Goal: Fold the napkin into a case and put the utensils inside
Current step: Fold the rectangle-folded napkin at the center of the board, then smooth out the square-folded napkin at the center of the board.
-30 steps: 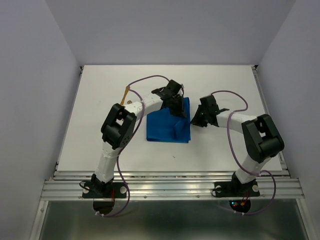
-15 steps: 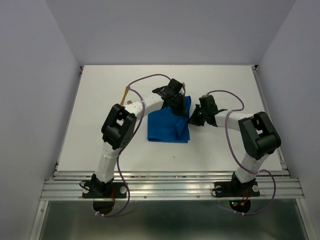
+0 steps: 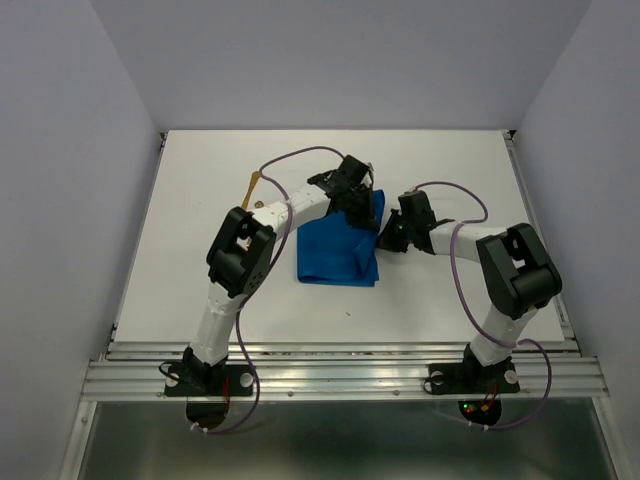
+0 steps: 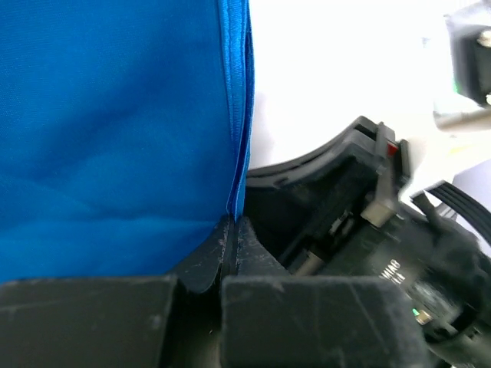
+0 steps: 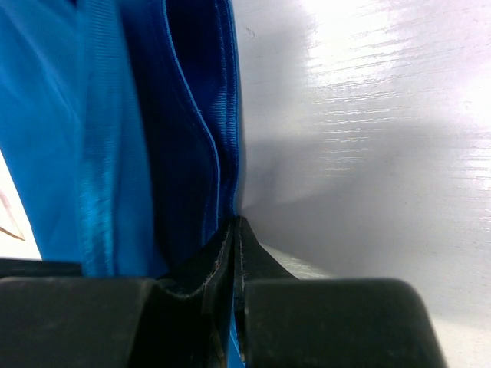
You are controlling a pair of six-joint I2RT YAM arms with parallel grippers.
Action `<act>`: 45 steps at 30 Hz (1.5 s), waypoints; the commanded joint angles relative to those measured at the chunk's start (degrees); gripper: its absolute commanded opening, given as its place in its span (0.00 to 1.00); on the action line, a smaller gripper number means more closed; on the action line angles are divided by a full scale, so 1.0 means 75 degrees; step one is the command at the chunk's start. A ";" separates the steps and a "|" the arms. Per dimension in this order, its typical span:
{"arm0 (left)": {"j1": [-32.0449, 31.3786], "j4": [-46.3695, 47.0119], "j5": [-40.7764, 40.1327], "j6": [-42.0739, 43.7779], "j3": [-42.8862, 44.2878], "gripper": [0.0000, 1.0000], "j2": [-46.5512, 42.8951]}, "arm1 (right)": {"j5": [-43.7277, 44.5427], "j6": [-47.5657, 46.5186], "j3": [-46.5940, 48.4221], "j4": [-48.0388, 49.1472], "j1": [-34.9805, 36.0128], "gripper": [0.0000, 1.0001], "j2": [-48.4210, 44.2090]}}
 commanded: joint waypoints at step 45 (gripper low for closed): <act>0.1598 0.0675 -0.0921 0.1313 -0.6119 0.00 -0.3694 | 0.0676 -0.0370 -0.0169 -0.1977 0.1432 0.23 -0.1273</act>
